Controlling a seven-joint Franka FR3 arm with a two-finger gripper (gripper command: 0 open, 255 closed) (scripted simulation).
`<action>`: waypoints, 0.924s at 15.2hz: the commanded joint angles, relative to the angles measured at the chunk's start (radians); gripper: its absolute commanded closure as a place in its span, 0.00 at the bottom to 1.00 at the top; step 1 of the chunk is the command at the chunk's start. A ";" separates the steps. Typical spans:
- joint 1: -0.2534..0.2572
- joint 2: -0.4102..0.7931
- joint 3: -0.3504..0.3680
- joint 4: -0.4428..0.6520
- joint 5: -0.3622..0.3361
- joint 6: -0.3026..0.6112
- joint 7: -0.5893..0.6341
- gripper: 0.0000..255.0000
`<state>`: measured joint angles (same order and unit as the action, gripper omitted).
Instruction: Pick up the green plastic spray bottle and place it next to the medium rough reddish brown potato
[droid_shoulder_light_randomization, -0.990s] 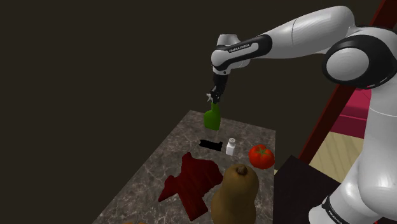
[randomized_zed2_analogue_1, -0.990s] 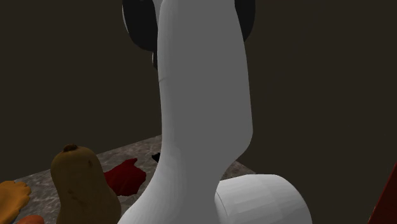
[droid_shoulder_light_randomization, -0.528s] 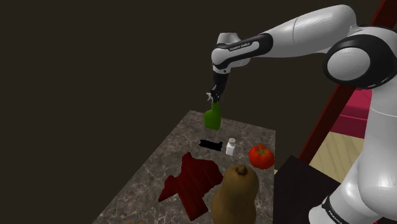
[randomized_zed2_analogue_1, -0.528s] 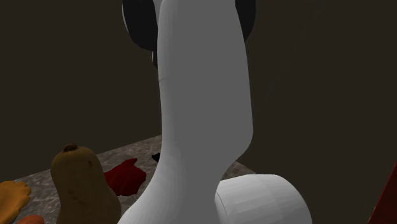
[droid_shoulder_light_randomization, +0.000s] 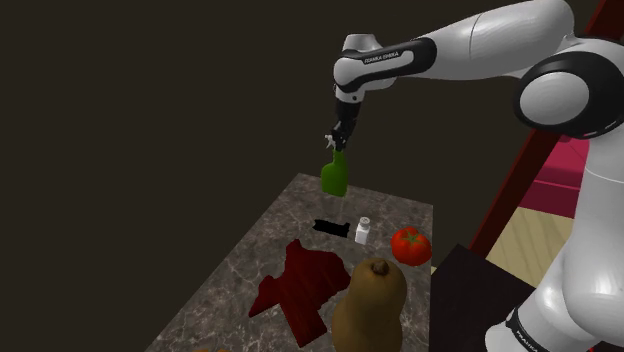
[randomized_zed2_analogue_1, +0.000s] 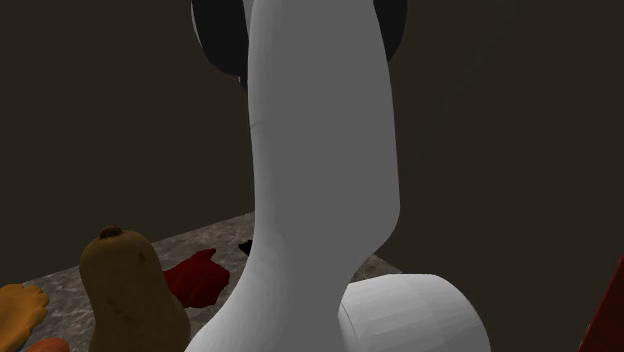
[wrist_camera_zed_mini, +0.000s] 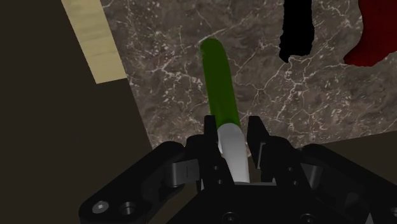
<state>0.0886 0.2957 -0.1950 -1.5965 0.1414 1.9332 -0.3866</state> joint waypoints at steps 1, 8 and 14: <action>0.000 -0.005 0.000 0.019 -0.002 -0.024 0.003 1.00; -0.003 -0.010 -0.002 0.106 -0.006 -0.115 0.011 1.00; -0.007 -0.004 -0.004 0.196 -0.007 -0.198 0.018 1.00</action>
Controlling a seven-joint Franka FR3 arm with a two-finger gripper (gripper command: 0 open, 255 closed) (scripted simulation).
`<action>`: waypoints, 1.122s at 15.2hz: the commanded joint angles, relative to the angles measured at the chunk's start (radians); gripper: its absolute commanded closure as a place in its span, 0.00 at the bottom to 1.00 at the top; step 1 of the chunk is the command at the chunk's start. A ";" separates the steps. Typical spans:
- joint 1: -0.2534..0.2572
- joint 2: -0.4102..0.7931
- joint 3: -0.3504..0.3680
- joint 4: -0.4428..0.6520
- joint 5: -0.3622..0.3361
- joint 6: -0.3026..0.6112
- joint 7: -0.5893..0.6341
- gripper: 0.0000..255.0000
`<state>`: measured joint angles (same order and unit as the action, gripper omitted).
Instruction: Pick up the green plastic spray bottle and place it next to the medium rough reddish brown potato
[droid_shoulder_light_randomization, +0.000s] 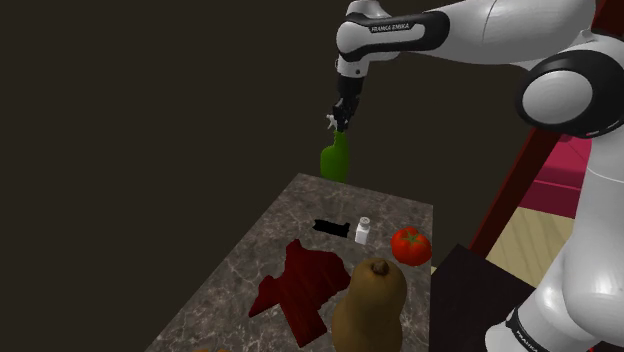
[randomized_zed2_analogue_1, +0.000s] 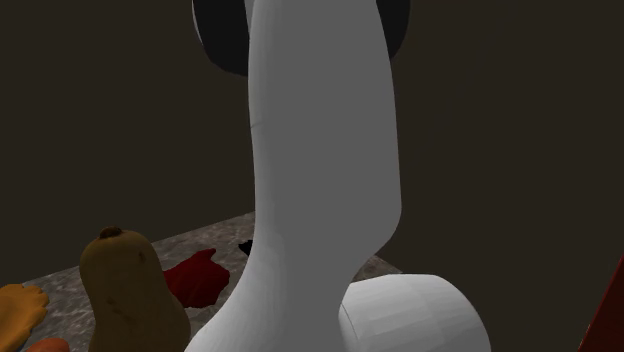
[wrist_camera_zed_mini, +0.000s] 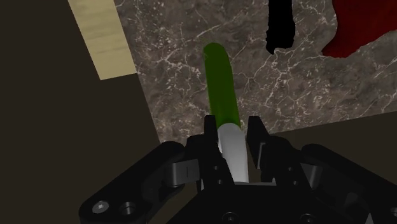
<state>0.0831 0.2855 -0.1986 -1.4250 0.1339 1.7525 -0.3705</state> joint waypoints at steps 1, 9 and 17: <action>-0.002 0.009 0.000 0.040 0.001 -0.032 0.002 1.00; 0.076 -0.191 0.033 -0.168 -0.046 -0.011 0.109 1.00; 0.153 -0.407 0.111 -0.368 -0.082 -0.014 0.269 1.00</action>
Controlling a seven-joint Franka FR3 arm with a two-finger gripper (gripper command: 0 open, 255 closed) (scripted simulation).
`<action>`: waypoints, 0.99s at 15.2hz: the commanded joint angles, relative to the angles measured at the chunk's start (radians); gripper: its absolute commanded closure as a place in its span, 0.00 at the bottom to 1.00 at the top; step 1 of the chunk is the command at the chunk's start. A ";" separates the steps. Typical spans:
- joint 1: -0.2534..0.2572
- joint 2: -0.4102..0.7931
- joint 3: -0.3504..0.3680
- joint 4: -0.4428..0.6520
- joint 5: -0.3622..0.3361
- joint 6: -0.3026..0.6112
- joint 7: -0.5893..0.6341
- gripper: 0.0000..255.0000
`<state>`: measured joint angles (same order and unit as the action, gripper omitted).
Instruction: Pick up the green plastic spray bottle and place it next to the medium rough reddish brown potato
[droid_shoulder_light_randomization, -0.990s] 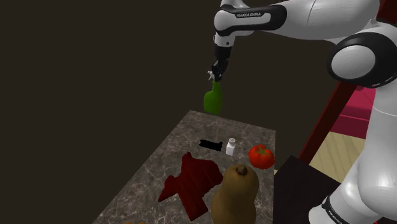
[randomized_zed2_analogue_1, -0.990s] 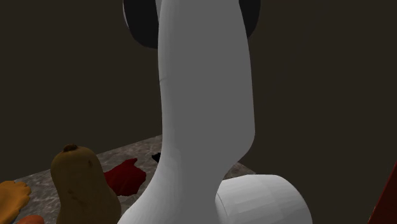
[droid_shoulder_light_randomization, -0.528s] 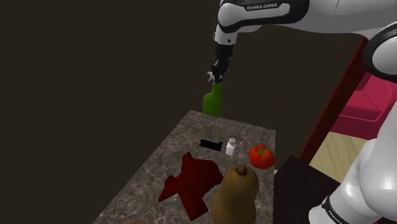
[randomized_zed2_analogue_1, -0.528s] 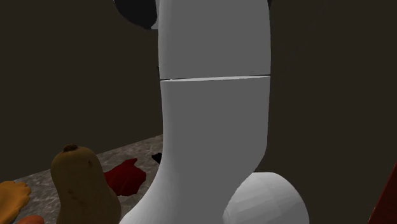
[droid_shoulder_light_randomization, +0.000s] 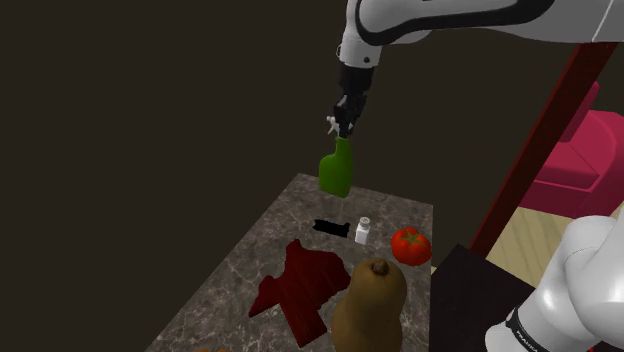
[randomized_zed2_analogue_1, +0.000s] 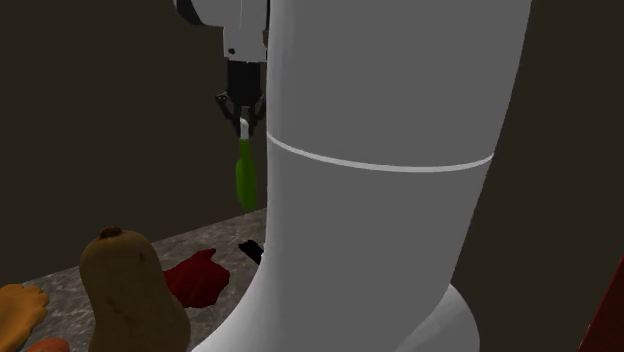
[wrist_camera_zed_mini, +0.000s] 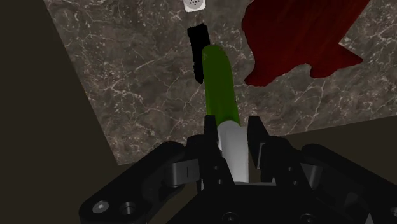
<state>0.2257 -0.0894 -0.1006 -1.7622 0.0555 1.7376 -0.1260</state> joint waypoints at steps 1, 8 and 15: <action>0.019 -0.055 0.024 -0.049 -0.006 -0.003 0.045 1.00; 0.075 -0.193 0.114 -0.142 -0.002 -0.041 0.192 1.00; 0.130 -0.287 0.215 -0.176 0.025 -0.092 0.345 1.00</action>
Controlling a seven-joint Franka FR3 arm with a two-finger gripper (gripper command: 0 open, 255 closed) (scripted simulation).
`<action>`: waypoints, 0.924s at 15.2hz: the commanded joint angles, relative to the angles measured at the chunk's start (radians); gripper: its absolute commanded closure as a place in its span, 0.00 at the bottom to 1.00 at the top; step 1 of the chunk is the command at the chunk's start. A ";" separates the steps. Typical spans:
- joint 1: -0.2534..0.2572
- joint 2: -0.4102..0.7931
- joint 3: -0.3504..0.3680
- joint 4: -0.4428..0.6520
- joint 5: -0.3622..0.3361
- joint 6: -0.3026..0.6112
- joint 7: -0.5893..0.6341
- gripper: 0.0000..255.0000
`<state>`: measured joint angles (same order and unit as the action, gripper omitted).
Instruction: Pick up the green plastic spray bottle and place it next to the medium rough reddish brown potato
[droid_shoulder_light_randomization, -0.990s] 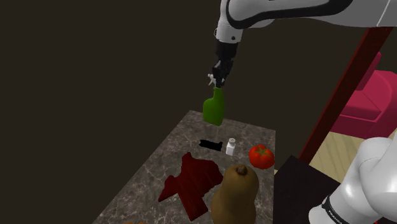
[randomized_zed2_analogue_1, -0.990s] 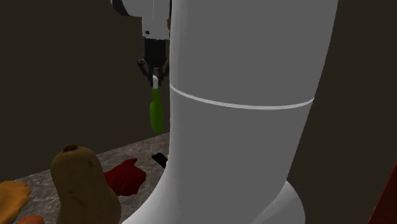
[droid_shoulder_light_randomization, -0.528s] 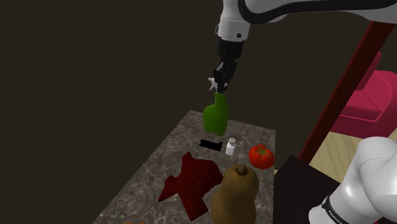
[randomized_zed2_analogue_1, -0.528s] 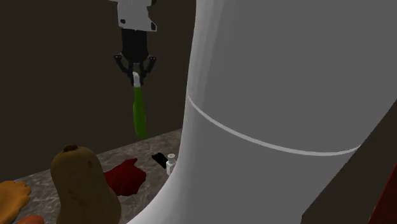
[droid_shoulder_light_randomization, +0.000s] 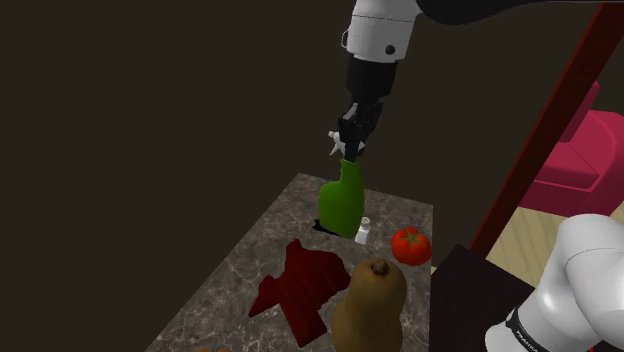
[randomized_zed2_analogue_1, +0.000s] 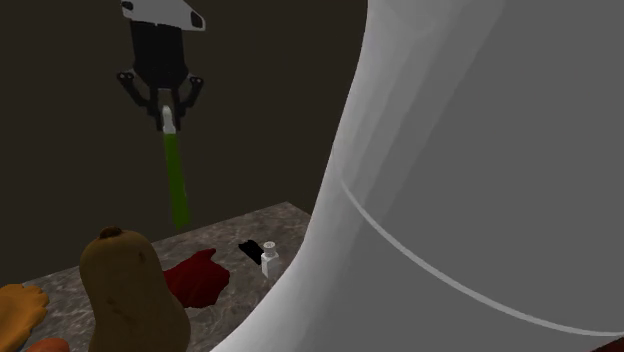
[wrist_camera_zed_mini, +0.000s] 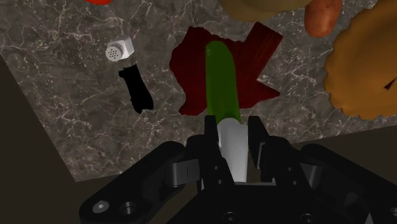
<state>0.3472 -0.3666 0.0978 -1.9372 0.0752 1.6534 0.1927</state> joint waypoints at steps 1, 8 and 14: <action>0.017 -0.020 0.032 -0.002 0.010 -0.015 0.048 1.00; 0.069 -0.058 0.144 0.028 0.046 -0.071 0.210 1.00; 0.109 -0.049 0.249 0.098 0.073 -0.117 0.357 1.00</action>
<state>0.4486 -0.4176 0.3267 -1.8575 0.1433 1.5501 0.5198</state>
